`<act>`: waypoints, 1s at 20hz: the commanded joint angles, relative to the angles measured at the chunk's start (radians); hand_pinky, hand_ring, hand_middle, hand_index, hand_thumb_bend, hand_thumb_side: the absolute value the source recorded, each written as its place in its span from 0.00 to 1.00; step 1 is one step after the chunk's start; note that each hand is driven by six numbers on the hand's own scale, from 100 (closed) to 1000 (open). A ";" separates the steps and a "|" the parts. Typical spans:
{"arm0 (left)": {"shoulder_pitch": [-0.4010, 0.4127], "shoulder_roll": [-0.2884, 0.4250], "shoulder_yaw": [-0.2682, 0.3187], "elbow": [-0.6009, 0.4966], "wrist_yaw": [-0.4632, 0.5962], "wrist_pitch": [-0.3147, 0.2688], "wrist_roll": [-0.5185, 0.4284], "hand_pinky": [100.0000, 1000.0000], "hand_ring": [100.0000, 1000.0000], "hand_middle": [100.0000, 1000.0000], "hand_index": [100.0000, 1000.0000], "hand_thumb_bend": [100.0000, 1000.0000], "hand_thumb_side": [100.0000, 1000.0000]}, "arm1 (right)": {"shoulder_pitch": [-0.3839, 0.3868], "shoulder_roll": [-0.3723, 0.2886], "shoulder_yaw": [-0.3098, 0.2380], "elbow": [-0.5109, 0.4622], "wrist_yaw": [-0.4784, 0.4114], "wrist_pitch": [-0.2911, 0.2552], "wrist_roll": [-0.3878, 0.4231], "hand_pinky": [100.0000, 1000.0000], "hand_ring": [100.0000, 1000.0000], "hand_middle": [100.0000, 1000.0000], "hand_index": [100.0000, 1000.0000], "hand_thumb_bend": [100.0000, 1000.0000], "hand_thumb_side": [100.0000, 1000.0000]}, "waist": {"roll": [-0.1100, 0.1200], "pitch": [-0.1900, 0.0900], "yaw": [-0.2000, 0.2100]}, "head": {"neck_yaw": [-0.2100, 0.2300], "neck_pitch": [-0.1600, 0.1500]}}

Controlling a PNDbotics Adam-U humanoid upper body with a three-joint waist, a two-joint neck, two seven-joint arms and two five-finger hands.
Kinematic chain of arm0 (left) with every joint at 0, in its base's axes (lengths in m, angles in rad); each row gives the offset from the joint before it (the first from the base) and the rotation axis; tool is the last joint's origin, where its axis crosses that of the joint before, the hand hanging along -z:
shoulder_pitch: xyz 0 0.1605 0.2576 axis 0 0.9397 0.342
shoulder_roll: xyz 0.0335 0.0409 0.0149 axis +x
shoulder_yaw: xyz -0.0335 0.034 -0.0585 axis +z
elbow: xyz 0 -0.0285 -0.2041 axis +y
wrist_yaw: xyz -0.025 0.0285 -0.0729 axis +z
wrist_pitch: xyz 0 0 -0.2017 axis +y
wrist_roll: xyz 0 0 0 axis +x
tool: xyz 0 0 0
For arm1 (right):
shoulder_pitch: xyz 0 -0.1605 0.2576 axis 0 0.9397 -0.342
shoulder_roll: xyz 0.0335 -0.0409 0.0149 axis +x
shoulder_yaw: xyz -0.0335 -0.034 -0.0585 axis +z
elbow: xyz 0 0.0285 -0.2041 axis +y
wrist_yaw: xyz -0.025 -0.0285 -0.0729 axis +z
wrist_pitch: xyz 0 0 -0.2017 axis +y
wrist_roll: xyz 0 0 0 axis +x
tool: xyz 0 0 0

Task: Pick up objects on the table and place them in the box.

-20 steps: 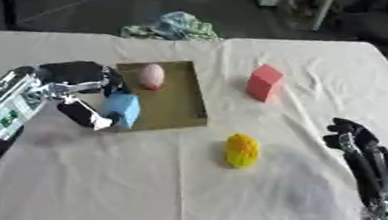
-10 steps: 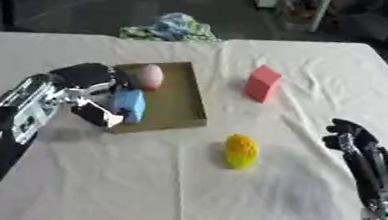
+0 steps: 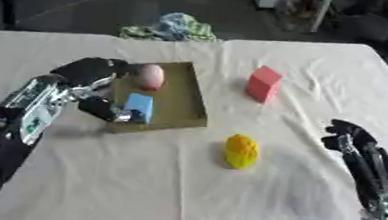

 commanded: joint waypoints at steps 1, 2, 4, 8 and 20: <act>-0.028 0.074 0.029 -0.098 0.084 0.003 -0.077 0.80 0.73 0.81 0.92 0.45 0.80 | -0.007 -0.011 -0.006 -0.006 -0.003 -0.002 0.000 0.65 0.62 0.62 0.75 0.00 0.65 | -0.009 -0.026 0.002 | -0.003 0.004; -0.029 0.094 0.043 -0.122 0.120 0.011 -0.107 0.79 0.72 0.80 0.91 0.40 0.76 | -0.006 -0.012 -0.007 -0.006 -0.002 -0.002 -0.001 0.65 0.62 0.62 0.75 0.00 0.65 | -0.008 -0.027 0.003 | -0.004 0.004; -0.033 0.130 0.077 -0.151 0.173 0.037 -0.145 0.78 0.70 0.78 0.90 0.31 0.67 | -0.005 -0.015 -0.008 -0.005 -0.001 -0.002 -0.002 0.65 0.62 0.62 0.75 0.00 0.66 | -0.007 -0.027 0.005 | -0.006 0.004; -0.052 0.163 0.154 -0.068 0.154 0.108 -0.150 0.75 0.66 0.74 0.87 0.25 0.59 | -0.005 -0.016 -0.008 -0.004 0.000 -0.002 -0.003 0.65 0.61 0.62 0.75 0.00 0.66 | -0.004 -0.028 0.006 | -0.008 0.004; -0.079 0.098 0.266 0.304 0.003 0.121 -0.026 0.74 0.65 0.73 0.87 0.22 0.59 | -0.004 -0.012 -0.002 0.004 -0.007 -0.002 0.003 0.65 0.61 0.62 0.75 0.00 0.66 | -0.019 -0.026 -0.005 | -0.010 0.004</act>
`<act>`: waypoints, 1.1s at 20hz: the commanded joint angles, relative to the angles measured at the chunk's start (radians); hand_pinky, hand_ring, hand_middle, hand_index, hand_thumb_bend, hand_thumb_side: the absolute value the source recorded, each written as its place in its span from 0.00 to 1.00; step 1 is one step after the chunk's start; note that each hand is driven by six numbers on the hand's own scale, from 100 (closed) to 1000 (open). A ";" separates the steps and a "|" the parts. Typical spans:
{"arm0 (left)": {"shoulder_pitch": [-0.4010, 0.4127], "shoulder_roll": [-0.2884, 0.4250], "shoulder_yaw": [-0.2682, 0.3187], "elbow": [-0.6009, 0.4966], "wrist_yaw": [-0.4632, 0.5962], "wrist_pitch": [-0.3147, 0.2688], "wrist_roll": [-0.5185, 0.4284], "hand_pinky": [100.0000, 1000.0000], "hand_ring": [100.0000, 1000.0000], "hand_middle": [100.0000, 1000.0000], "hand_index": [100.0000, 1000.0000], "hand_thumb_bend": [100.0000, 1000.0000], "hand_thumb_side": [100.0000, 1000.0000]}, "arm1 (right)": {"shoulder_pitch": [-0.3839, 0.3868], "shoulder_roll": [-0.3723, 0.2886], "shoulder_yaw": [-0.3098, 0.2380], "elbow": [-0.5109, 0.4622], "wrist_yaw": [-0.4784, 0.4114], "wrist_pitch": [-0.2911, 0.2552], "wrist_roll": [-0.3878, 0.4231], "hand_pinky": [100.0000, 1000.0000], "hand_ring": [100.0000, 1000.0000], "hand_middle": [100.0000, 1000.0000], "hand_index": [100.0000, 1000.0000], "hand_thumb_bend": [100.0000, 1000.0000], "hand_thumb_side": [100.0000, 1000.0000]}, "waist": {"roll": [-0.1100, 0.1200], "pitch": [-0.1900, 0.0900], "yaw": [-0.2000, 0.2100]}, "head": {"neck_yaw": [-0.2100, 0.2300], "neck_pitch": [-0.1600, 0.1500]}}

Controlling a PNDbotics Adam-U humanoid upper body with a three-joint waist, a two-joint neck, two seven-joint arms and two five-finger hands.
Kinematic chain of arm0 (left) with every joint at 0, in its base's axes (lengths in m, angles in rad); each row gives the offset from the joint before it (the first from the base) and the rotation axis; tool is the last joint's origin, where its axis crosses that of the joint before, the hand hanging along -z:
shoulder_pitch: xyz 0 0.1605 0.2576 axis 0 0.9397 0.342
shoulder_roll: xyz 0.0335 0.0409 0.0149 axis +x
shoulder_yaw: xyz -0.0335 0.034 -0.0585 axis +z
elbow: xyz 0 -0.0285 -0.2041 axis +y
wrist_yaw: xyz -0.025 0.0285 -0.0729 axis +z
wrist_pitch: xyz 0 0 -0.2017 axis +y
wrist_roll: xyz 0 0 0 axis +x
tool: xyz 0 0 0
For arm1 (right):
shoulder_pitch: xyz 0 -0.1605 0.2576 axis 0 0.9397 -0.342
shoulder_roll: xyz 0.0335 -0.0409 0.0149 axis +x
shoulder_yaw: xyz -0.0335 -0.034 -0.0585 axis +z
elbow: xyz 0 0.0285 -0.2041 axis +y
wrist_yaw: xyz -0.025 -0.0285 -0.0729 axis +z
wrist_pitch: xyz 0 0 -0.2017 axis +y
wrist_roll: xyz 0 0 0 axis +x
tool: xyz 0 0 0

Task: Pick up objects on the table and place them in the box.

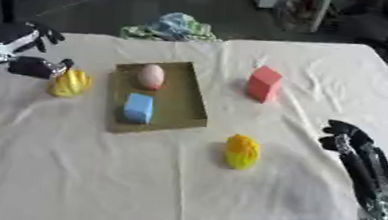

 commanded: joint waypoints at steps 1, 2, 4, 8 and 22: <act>-0.027 0.005 0.022 0.040 -0.044 -0.003 0.020 0.74 0.65 0.73 0.87 0.22 0.58 | -0.005 -0.011 -0.003 -0.008 -0.008 -0.002 0.002 0.65 0.61 0.62 0.75 0.00 0.66 | -0.017 -0.026 -0.003 | -0.001 0.004; -0.027 0.001 0.025 0.053 -0.055 -0.003 0.026 0.74 0.64 0.72 0.87 0.22 0.58 | -0.005 -0.010 -0.002 -0.007 -0.008 -0.002 0.002 0.65 0.61 0.62 0.75 0.00 0.66 | -0.017 -0.026 -0.003 | -0.001 0.004; -0.027 -0.007 0.030 0.075 -0.073 -0.003 0.038 0.73 0.64 0.72 0.87 0.21 0.57 | -0.006 -0.009 -0.002 -0.007 -0.009 -0.002 0.003 0.65 0.61 0.62 0.75 0.00 0.66 | -0.018 -0.025 -0.004 | -0.001 0.004; -0.025 -0.020 0.035 0.096 -0.102 -0.006 0.080 0.73 0.63 0.72 0.86 0.13 0.52 | -0.007 -0.006 -0.001 -0.007 -0.010 -0.002 0.005 0.65 0.61 0.62 0.75 0.00 0.66 | -0.021 -0.024 -0.007 | 0.001 0.004; -0.019 -0.043 0.056 0.170 -0.191 0.042 0.233 0.64 0.52 0.59 0.77 0.00 0.25 | -0.015 0.011 0.005 -0.003 -0.024 -0.003 0.010 0.65 0.61 0.62 0.75 0.00 0.67 | -0.049 0.000 -0.039 | 0.027 0.004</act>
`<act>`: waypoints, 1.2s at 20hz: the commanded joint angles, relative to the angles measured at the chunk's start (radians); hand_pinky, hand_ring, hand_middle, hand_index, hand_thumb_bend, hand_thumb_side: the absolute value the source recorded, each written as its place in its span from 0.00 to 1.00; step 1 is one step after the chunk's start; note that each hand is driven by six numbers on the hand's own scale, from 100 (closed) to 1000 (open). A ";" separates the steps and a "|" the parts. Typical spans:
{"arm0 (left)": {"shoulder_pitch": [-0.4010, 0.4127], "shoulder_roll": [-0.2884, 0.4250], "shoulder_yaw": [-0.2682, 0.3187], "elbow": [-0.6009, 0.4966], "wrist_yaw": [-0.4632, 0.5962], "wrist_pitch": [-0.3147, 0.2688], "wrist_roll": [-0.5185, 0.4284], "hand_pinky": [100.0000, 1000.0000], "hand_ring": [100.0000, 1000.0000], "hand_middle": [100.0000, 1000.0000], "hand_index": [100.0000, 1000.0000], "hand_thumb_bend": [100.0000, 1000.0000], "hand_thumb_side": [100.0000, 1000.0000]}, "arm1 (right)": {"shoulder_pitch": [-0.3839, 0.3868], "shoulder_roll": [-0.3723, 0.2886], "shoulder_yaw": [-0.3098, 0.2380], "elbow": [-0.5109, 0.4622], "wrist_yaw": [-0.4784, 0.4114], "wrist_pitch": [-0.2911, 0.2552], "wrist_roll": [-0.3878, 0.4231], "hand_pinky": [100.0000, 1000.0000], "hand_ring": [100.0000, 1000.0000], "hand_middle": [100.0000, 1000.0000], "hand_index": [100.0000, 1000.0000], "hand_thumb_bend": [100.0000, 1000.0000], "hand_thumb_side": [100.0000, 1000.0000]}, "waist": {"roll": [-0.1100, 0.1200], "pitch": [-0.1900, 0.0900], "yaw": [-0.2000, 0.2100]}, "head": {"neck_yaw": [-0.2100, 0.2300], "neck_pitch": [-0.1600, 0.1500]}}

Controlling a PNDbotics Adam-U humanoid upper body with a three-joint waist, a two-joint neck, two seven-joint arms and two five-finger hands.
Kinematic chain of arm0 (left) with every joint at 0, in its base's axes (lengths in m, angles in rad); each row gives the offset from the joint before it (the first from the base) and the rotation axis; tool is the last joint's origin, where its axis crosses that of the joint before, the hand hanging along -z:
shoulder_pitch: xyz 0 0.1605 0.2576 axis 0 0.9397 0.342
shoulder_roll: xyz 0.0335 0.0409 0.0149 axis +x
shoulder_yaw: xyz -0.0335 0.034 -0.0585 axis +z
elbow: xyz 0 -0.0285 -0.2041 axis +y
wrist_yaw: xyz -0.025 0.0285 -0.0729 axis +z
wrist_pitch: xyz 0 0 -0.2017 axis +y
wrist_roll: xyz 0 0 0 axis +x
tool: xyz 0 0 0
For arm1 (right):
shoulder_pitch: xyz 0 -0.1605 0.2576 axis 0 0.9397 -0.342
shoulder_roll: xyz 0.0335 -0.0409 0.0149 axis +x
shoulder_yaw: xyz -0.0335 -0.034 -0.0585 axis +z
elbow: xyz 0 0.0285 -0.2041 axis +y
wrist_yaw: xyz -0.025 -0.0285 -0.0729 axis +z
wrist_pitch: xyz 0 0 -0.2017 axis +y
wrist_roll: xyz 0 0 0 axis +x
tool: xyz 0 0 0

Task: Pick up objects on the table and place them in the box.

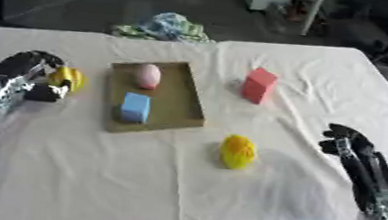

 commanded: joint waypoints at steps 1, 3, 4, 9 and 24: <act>-0.018 0.017 0.014 0.005 -0.023 0.007 0.015 0.63 0.50 0.56 0.76 0.00 0.20 | -0.014 -0.009 -0.002 -0.009 -0.010 -0.002 0.001 0.65 0.61 0.62 0.75 0.00 0.67 | -0.014 -0.001 -0.002 | 0.004 0.004; -0.019 0.018 0.016 0.005 -0.028 0.009 0.026 0.59 0.45 0.49 0.71 0.00 0.07 | -0.015 -0.008 -0.002 -0.009 -0.010 -0.002 0.001 0.65 0.61 0.62 0.75 0.00 0.67 | -0.013 0.000 -0.001 | 0.004 0.004; -0.019 0.019 0.016 0.002 -0.028 0.009 0.034 0.58 0.43 0.46 0.68 0.00 0.08 | -0.015 -0.008 -0.002 -0.008 -0.010 -0.002 0.002 0.65 0.61 0.62 0.75 0.00 0.67 | -0.013 0.000 -0.001 | 0.004 0.004; -0.026 0.031 0.008 -0.044 0.002 -0.006 0.084 0.50 0.32 0.33 0.56 0.00 0.12 | -0.016 -0.009 -0.004 -0.008 -0.007 -0.002 0.001 0.65 0.61 0.62 0.75 0.00 0.67 | -0.009 -0.001 0.001 | 0.000 0.004; -0.077 -0.012 -0.213 -0.326 0.244 -0.186 -0.148 0.53 0.35 0.35 0.59 0.00 0.11 | -0.019 -0.013 0.001 -0.005 -0.002 -0.003 0.008 0.66 0.61 0.62 0.75 0.00 0.67 | 0.001 -0.009 -0.013 | -0.007 0.004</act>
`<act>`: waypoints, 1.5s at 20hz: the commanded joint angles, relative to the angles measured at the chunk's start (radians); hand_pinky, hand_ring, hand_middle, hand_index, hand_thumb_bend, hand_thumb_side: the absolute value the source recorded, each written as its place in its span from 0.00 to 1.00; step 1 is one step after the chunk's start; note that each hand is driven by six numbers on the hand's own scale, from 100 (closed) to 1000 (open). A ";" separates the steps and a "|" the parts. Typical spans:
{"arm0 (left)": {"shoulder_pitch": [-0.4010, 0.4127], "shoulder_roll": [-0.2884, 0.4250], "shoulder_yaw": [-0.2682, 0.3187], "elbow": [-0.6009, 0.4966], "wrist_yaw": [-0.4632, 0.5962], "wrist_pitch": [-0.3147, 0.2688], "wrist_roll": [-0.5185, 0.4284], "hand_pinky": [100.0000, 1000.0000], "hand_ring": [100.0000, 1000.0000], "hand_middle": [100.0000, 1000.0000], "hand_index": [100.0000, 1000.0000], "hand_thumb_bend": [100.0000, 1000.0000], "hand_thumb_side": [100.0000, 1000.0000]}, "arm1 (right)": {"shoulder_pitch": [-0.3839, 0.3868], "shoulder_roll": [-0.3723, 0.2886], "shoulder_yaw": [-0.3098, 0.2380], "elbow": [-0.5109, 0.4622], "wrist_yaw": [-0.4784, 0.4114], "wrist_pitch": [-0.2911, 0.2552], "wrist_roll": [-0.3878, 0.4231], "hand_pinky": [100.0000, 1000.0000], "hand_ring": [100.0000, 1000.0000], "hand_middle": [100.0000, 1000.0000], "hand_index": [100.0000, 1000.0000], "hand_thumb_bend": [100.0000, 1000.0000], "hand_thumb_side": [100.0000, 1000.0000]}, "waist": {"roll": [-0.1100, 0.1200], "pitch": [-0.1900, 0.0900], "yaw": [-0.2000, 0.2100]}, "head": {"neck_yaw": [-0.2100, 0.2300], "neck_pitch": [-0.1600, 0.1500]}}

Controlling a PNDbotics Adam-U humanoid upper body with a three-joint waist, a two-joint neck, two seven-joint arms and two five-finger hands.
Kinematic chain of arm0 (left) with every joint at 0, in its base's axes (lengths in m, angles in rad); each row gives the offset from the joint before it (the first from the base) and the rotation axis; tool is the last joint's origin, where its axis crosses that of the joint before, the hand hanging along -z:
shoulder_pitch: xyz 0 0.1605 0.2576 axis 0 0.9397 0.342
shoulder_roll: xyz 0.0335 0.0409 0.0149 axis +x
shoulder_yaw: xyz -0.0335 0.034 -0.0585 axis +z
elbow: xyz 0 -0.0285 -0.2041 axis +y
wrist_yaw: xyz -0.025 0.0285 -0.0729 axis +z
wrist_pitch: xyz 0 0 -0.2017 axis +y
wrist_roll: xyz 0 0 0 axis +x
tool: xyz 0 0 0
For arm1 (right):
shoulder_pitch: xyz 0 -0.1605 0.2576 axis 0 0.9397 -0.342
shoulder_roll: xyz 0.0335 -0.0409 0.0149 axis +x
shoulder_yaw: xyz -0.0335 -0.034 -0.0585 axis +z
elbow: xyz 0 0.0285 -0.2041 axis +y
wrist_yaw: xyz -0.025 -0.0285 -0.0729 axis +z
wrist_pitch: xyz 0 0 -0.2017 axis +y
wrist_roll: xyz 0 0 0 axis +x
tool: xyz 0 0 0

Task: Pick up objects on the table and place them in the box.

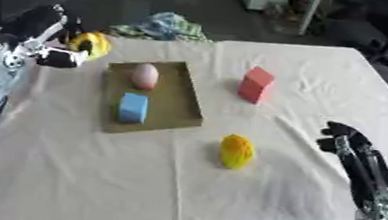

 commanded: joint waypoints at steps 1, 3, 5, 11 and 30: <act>-0.021 -0.016 -0.029 -0.011 0.009 -0.027 -0.051 0.55 0.38 0.38 0.61 0.00 0.11 | -0.011 -0.016 0.001 -0.010 0.000 0.000 0.003 0.66 0.61 0.62 0.75 0.00 0.67 | 0.000 -0.009 -0.004 | 0.001 0.004; -0.016 -0.027 -0.041 0.000 0.004 -0.045 -0.066 0.57 0.40 0.40 0.63 0.00 0.10 | -0.011 -0.015 0.000 -0.010 0.000 0.000 0.003 0.66 0.61 0.62 0.75 0.00 0.67 | -0.001 -0.008 -0.006 | 0.001 0.004; -0.011 -0.028 -0.050 -0.002 -0.001 -0.061 -0.075 0.66 0.54 0.57 0.76 0.00 0.21 | -0.010 -0.015 -0.001 -0.010 -0.001 0.000 0.002 0.66 0.61 0.62 0.75 0.00 0.67 | -0.001 -0.007 -0.006 | 0.000 0.004; -0.004 0.003 -0.037 -0.058 0.006 -0.055 -0.057 0.74 0.67 0.73 0.84 0.38 0.75 | -0.011 -0.013 -0.003 -0.011 0.000 -0.001 0.001 0.66 0.61 0.62 0.75 0.00 0.67 | 0.003 -0.005 0.001 | -0.006 0.004; 0.290 0.127 0.123 -0.438 0.258 -0.034 0.117 0.68 0.50 0.54 0.77 0.00 0.75 | -0.320 -0.324 0.147 0.125 0.193 -0.044 0.155 0.71 0.69 0.71 0.88 0.00 0.37 | -0.010 0.003 0.106 | -0.062 0.004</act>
